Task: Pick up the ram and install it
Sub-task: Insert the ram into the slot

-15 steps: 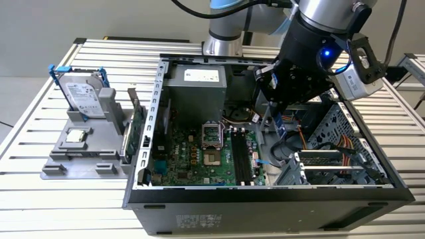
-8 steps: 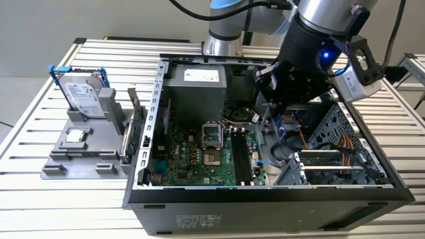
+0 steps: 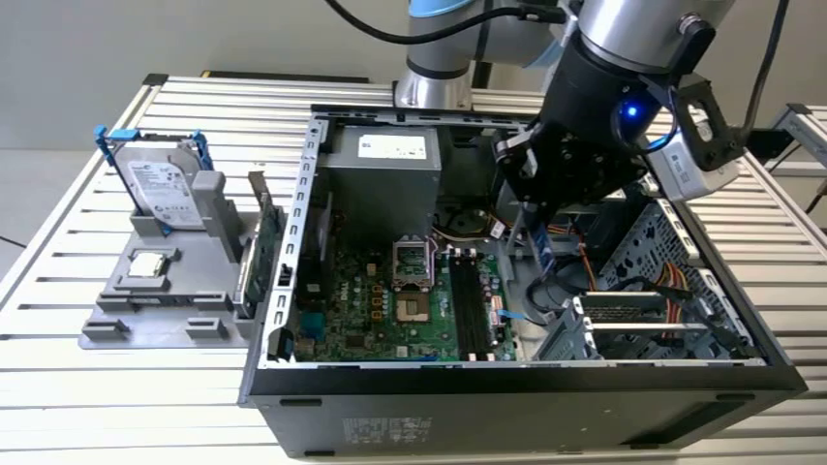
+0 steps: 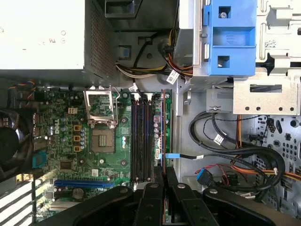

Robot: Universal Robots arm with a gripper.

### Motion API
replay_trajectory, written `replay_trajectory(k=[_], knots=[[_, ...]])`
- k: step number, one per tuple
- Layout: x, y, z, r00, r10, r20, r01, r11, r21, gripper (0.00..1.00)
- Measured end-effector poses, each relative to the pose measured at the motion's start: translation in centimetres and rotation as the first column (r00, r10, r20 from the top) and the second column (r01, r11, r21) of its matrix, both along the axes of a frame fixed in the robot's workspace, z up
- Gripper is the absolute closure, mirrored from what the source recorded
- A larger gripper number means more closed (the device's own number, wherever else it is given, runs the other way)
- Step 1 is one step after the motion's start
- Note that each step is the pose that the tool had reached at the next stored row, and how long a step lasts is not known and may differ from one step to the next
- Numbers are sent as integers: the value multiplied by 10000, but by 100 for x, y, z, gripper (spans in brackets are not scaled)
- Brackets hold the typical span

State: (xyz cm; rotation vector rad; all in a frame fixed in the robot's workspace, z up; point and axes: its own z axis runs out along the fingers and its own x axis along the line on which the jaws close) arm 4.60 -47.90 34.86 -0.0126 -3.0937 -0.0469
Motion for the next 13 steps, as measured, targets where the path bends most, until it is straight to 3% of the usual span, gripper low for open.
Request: replay_trajectory(k=[13], knots=[[1, 0, -43, 9998, -178, 0, 178, 9998, -2, 100]])
